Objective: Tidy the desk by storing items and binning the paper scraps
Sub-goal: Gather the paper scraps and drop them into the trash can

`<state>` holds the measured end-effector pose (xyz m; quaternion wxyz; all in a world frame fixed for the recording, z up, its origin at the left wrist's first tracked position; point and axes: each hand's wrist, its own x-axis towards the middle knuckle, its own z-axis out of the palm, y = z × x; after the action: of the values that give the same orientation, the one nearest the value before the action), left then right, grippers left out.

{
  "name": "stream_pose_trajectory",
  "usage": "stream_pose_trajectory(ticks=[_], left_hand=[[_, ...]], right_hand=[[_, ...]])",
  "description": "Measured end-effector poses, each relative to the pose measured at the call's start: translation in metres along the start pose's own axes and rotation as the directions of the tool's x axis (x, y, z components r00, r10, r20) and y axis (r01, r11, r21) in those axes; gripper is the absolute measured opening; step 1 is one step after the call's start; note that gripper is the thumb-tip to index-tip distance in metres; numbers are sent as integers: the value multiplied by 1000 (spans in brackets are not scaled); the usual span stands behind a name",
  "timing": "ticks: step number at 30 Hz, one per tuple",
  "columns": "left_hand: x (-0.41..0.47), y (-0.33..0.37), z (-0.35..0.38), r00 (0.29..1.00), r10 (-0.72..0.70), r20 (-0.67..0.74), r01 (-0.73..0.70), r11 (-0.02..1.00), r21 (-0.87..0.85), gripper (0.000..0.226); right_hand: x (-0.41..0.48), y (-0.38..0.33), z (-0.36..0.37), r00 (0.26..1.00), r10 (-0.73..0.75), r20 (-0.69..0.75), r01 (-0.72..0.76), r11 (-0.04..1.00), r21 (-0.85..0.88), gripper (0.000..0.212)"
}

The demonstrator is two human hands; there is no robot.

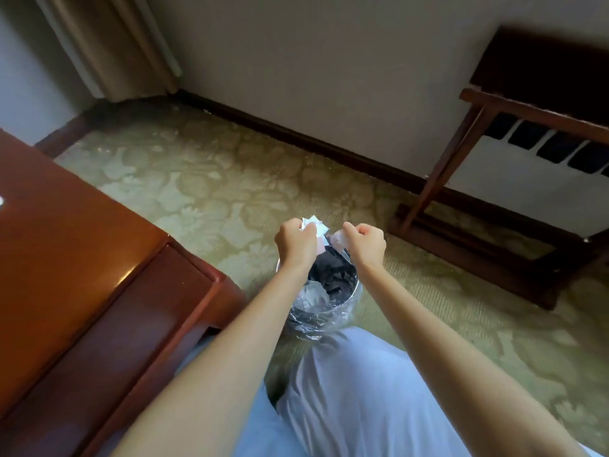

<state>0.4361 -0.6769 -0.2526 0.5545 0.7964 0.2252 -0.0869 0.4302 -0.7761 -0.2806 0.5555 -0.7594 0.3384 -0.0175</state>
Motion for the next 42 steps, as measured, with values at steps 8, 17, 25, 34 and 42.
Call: stream_pose_trajectory(ticks=[8,17,25,34,42], left_hand=[[59,-75,41,954,-299,-34,301,949,89,32],[98,-122,65,840,-541,36,540,841,26,18],[102,-125,67,769,-620,157,628,778,-3,41],[73,-98,40,846,-511,156,494,859,136,47],[6,2,-15,995,-62,80,30,937,347,28]], right_hand=[[47,78,49,941,337,21,-333,938,-98,40],[84,123,88,810,582,74,-578,813,-69,25],[98,129,101,707,691,148,-700,714,12,23],[72,102,72,866,480,144,-433,861,-265,38],[9,-15,17,979,-68,194,142,905,-401,29]])
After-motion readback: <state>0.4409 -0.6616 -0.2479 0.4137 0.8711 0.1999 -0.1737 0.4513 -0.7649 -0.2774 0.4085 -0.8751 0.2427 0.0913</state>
